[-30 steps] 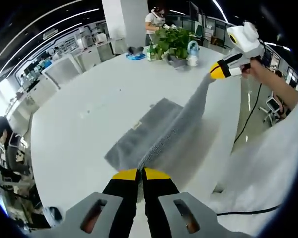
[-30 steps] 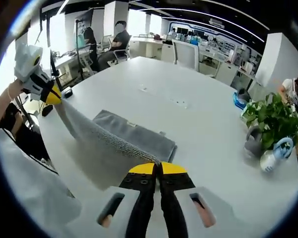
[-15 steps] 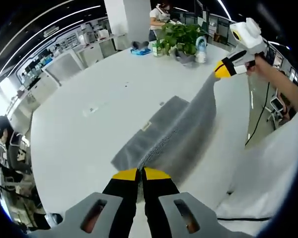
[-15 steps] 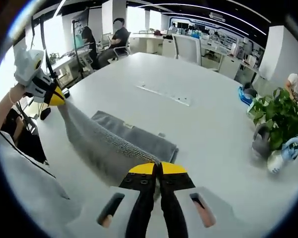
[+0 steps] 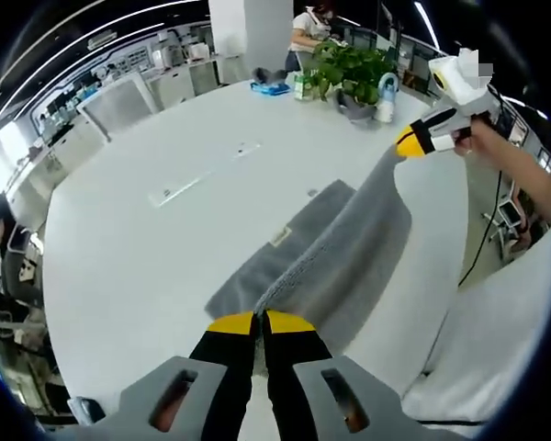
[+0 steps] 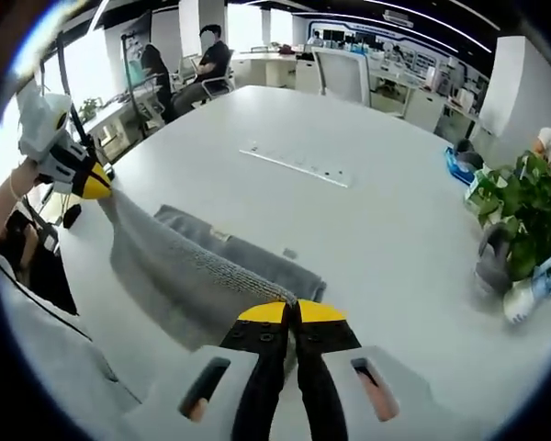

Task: Fold the towel on the table until its edges align and the towel forms a compact rectangular stack.

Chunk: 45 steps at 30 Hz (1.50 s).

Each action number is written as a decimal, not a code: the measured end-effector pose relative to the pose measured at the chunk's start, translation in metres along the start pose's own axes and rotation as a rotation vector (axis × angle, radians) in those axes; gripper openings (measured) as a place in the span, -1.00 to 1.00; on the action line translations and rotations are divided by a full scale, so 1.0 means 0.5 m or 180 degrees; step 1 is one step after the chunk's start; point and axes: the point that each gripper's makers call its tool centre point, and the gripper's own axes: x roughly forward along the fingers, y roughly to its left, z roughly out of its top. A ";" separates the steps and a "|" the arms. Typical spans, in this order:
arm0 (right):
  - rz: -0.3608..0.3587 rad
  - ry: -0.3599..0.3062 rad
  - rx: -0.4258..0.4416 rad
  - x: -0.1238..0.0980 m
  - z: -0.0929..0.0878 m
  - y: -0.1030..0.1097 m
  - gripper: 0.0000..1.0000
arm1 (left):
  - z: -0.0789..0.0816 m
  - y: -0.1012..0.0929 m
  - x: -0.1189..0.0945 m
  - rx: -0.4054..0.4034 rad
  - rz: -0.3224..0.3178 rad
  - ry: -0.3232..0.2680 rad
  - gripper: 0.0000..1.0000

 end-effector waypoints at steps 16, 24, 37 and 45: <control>-0.0009 0.0200 -0.0043 0.101 -0.001 -0.023 -1.00 | -0.013 0.050 0.097 -0.0068 0.0004 0.0118 -0.93; 0.0030 0.0355 -0.0004 0.147 -0.015 -0.033 -1.00 | -0.025 0.066 0.145 -0.0146 -0.0012 0.0202 -0.93; 0.0129 0.0497 0.0186 0.213 -0.043 -0.042 -1.00 | -0.048 0.079 0.208 -0.0252 0.0004 0.0265 -0.92; 0.0161 0.0489 0.0137 0.217 -0.045 -0.040 -0.99 | -0.053 0.085 0.222 -0.0293 0.0079 0.0284 -0.89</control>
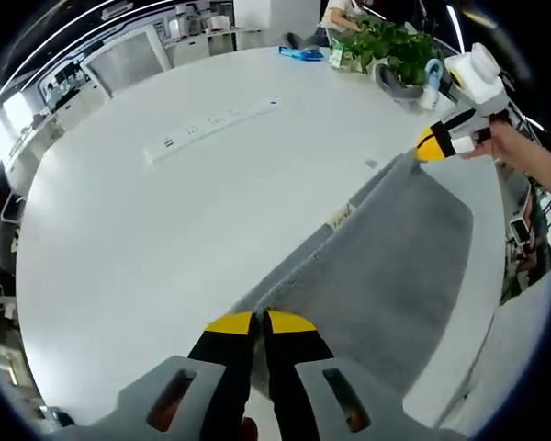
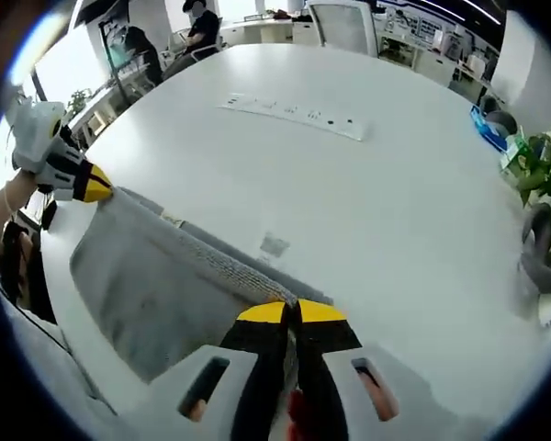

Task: Fold the towel on the table until its edges align and the towel forms a compact rectangular stack.

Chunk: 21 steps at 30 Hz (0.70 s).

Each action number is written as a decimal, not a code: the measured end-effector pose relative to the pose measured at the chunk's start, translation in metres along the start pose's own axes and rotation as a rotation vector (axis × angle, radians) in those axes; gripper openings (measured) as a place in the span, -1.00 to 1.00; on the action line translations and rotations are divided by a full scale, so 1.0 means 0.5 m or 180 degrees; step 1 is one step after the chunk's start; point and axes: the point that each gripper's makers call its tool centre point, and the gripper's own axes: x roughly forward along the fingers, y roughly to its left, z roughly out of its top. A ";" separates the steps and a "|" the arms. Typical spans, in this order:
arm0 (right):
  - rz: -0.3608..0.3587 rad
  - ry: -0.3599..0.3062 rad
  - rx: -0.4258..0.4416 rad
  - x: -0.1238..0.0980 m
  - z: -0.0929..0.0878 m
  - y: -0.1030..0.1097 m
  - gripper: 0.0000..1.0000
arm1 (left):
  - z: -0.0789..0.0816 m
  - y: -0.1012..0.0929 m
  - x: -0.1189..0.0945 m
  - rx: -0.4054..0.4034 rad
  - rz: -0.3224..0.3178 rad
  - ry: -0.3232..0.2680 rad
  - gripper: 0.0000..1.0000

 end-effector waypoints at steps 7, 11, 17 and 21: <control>-0.0037 -0.0177 -0.0004 -0.027 0.006 -0.001 -0.92 | 0.001 0.001 -0.021 -0.0102 -0.0096 -0.0208 -0.74; -0.0117 -0.0262 -0.0046 -0.052 0.002 -0.004 -0.81 | 0.000 0.014 -0.045 -0.0002 0.0017 -0.0262 -0.68; -0.0036 -0.0311 0.0005 -0.080 -0.026 0.024 -0.74 | 0.004 0.009 -0.066 0.0087 -0.0025 -0.0342 -0.60; -0.0047 -0.0242 -0.0013 -0.090 -0.065 0.048 -0.80 | 0.000 0.001 -0.065 0.0247 -0.0064 -0.0320 -0.60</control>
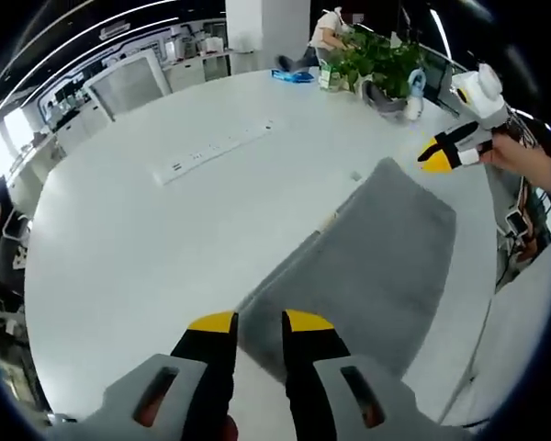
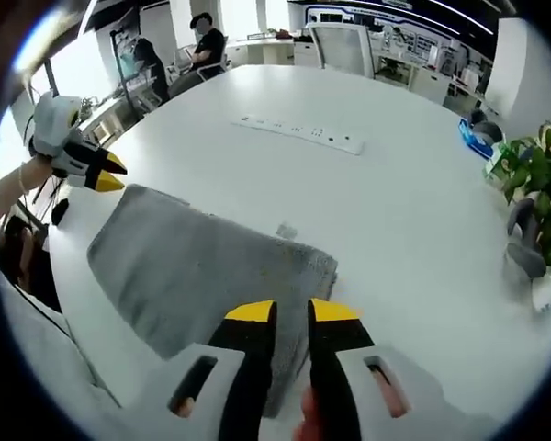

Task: Fold the towel on the table until its edges align and the towel forms a compact rectangular stack.

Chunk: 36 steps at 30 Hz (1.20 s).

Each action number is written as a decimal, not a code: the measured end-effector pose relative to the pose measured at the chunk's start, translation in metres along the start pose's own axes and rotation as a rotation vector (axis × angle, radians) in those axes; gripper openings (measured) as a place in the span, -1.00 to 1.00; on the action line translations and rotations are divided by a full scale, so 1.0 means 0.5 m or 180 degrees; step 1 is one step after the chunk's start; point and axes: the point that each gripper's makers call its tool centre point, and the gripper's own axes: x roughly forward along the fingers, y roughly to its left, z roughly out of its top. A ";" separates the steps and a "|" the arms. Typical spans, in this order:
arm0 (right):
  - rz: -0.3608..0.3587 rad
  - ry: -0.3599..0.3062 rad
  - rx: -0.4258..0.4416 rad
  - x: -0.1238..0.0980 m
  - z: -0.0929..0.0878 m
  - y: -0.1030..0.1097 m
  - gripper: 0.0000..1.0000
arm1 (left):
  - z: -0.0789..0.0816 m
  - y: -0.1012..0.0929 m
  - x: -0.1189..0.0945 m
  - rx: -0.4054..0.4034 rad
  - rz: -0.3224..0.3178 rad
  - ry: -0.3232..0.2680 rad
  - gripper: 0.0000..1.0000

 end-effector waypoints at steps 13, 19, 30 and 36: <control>0.0117 0.0278 0.0165 0.001 -0.090 0.052 -0.90 | -0.035 -0.009 0.066 0.0486 -0.0101 0.0286 -0.64; 0.0147 0.0457 0.0094 0.019 -0.118 0.060 -0.91 | -0.043 -0.004 0.083 0.0433 -0.0148 0.0332 -0.66; 0.0089 0.0760 -0.0136 0.052 -0.136 0.060 -1.00 | -0.046 -0.013 0.093 0.0638 -0.0314 0.0196 -0.72; 0.0157 0.0834 0.0133 0.051 -0.139 0.053 -1.00 | -0.048 -0.019 0.092 0.0636 -0.0250 0.0159 -0.80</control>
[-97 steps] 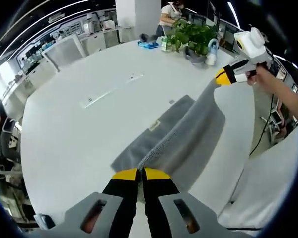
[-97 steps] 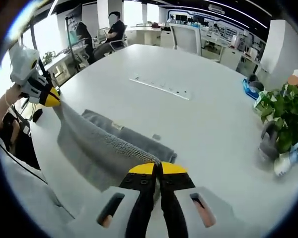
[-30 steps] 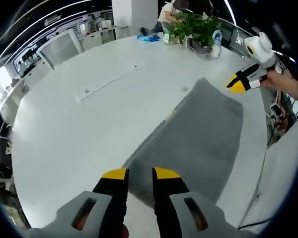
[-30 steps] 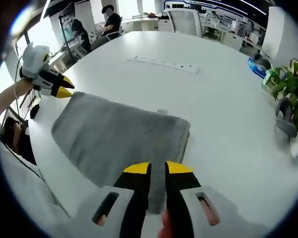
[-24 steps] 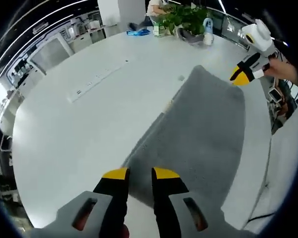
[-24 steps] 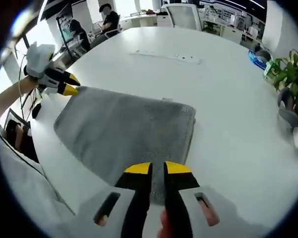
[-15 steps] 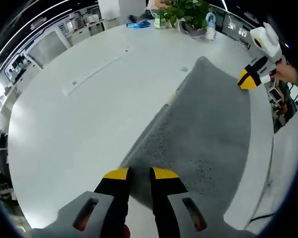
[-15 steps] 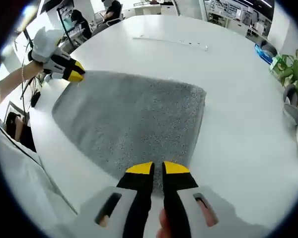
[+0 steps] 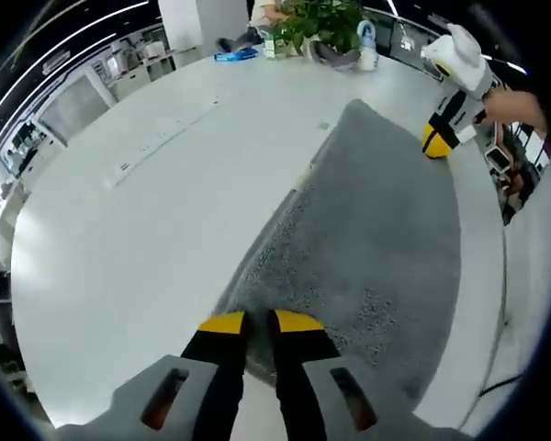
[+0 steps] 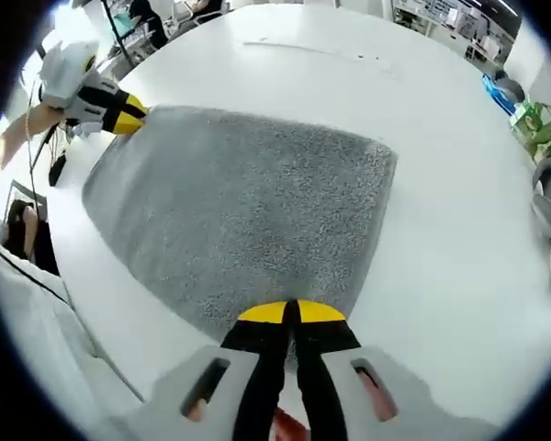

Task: Fold the towel on the table until its edges align and the towel forms a compact rectangular stack.

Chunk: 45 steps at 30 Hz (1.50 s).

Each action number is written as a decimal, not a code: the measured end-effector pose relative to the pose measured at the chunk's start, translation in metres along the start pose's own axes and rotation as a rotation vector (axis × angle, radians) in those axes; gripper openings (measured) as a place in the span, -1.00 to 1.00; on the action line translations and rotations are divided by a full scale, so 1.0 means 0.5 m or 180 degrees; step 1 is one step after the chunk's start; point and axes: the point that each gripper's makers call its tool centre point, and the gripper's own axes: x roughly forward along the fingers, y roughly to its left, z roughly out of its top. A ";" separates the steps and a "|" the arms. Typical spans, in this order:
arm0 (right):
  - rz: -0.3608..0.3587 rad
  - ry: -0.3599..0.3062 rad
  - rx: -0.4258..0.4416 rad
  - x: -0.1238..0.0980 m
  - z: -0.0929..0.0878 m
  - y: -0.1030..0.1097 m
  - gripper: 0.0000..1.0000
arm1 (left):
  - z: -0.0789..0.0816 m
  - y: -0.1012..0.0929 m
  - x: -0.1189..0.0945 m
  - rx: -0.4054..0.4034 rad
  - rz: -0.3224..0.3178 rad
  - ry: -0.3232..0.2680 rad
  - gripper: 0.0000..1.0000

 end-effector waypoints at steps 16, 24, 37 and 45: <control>-0.0286 0.0029 -0.0314 0.010 0.027 -0.014 -1.00 | -0.015 -0.024 -0.011 -0.0179 0.0337 0.0127 -0.88; -0.0469 0.0053 -0.0492 0.017 0.048 -0.026 -1.00 | -0.037 -0.043 -0.025 -0.0235 0.0405 0.0221 -0.89; -0.0289 -0.0008 -0.0420 0.022 0.070 -0.045 -1.00 | -0.057 -0.071 -0.038 -0.0329 0.0451 0.0246 -0.90; -0.0189 0.0041 -0.0467 0.027 0.081 -0.046 -1.00 | -0.068 -0.086 -0.046 -0.0463 0.0470 0.0249 -0.90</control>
